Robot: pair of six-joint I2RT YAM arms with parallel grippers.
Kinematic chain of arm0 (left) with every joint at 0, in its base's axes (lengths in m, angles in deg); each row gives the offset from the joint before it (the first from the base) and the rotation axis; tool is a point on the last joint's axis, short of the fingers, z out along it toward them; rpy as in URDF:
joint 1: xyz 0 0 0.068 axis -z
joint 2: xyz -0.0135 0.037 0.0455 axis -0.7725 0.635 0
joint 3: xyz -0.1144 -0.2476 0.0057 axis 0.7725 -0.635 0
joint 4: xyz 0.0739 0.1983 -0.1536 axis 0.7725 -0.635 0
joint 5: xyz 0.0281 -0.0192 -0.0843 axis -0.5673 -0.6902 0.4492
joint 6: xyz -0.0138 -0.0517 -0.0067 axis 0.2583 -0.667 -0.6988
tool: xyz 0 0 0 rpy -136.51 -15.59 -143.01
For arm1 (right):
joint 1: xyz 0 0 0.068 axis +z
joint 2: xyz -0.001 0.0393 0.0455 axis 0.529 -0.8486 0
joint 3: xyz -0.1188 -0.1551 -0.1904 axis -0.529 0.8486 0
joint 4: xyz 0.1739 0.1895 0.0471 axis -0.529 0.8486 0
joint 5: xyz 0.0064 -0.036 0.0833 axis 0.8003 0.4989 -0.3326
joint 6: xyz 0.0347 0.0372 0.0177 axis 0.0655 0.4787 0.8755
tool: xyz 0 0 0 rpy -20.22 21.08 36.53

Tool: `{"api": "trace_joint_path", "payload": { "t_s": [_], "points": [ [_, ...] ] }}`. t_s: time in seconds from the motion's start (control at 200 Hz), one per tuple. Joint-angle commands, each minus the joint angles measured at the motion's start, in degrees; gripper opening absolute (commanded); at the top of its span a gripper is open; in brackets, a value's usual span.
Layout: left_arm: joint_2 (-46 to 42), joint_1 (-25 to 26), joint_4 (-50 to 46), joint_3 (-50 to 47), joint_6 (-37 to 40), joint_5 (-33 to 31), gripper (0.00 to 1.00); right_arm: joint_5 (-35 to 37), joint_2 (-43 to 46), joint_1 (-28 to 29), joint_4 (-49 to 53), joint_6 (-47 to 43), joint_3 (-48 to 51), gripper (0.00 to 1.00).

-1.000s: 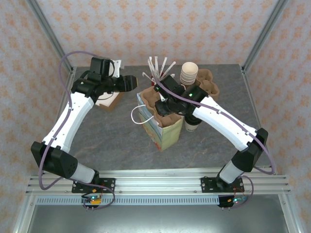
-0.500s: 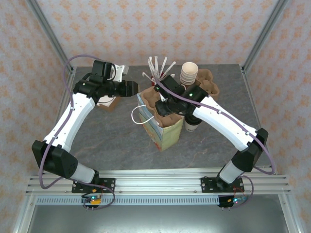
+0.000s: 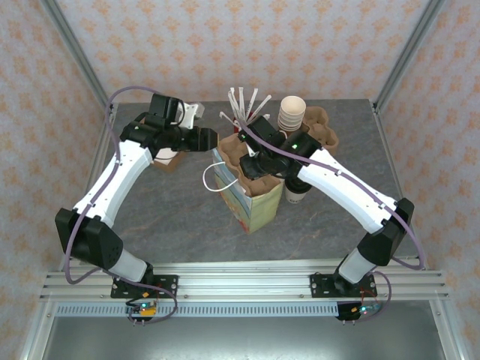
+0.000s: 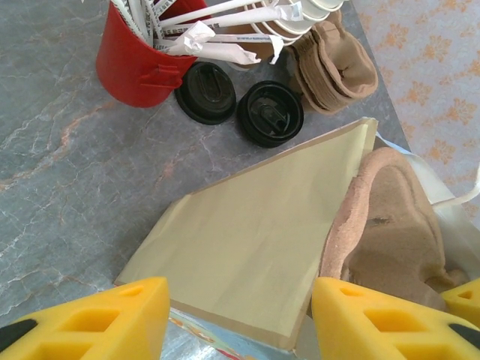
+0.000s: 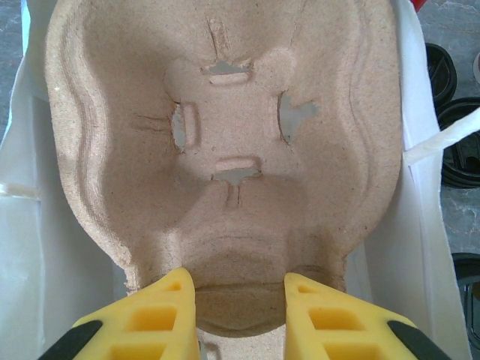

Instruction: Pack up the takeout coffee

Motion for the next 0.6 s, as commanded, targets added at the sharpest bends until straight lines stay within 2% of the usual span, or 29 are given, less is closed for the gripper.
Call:
{"api": "trace_joint_path", "payload": {
  "t_s": [0.0,0.596],
  "points": [
    [0.6,0.19,-1.44,-0.04,1.27,-0.87,0.53,1.88,0.99,0.31,1.34,-0.05,-1.57,0.27],
    [0.97,0.17,-0.28,-0.19,-0.19,-4.44,0.5,1.31,2.76,0.31,3.09,0.9,-0.22,0.27]
  ]
}}
